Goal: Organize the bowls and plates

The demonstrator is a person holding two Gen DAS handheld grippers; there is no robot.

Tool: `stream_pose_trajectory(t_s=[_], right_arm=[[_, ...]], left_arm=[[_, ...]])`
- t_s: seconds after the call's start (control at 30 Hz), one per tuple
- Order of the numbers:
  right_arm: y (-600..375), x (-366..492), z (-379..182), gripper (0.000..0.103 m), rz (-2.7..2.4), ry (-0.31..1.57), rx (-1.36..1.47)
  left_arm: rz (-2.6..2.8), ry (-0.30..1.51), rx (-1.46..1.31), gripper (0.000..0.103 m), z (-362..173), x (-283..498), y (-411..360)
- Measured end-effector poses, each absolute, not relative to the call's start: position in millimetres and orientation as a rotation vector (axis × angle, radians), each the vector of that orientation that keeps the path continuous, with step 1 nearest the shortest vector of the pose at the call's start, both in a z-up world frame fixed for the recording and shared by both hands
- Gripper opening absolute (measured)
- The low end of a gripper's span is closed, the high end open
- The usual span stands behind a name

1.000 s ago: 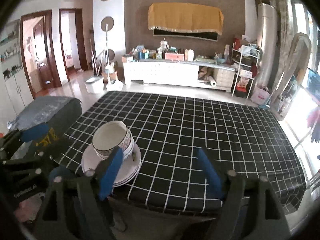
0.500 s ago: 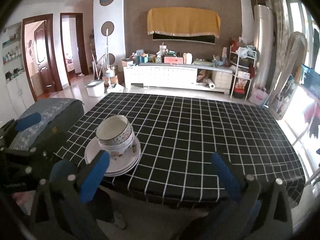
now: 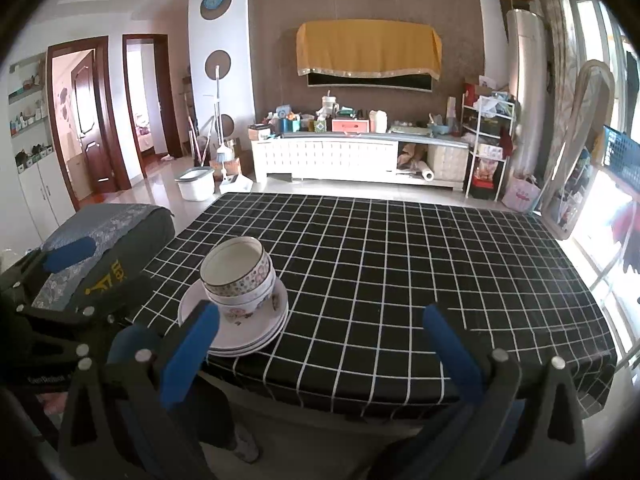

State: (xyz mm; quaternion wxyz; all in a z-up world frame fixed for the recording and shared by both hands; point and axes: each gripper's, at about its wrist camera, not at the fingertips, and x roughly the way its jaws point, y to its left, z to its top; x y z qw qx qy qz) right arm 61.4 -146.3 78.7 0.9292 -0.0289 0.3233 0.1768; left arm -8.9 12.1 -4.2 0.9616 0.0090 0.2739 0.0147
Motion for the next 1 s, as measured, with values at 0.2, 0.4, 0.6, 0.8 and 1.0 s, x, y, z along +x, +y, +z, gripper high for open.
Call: stream_pose_trajectory(t_s=[0.2, 0.4, 0.6, 0.8, 1.0], right_arm=[[-146.4, 58.8, 76.9, 0.103, 0.368, 0.661, -0.056], [-142.7, 56.5, 75.3, 0.103, 0.371, 0.666, -0.051], [-142.1, 56.1, 73.4, 0.103, 0.363, 0.669, -0.05], [-142.3, 54.7, 72.7, 0.103, 0.358, 0.674, -0.046], [-142.0, 54.4, 72.6, 0.103, 0.357, 0.676, -0.044]], left_arm=[[0.028, 0.562, 0.017, 0.103, -5.1, -8.4, 11.9], [0.032, 0.568, 0.016, 0.103, -6.1, -9.5, 11.4], [0.03, 0.566, 0.016, 0.103, -6.1, -9.5, 12.1], [0.029, 0.565, 0.016, 0.103, -7.0, -9.8, 10.4], [0.027, 0.564, 0.019, 0.103, -7.0, -10.3, 9.0]])
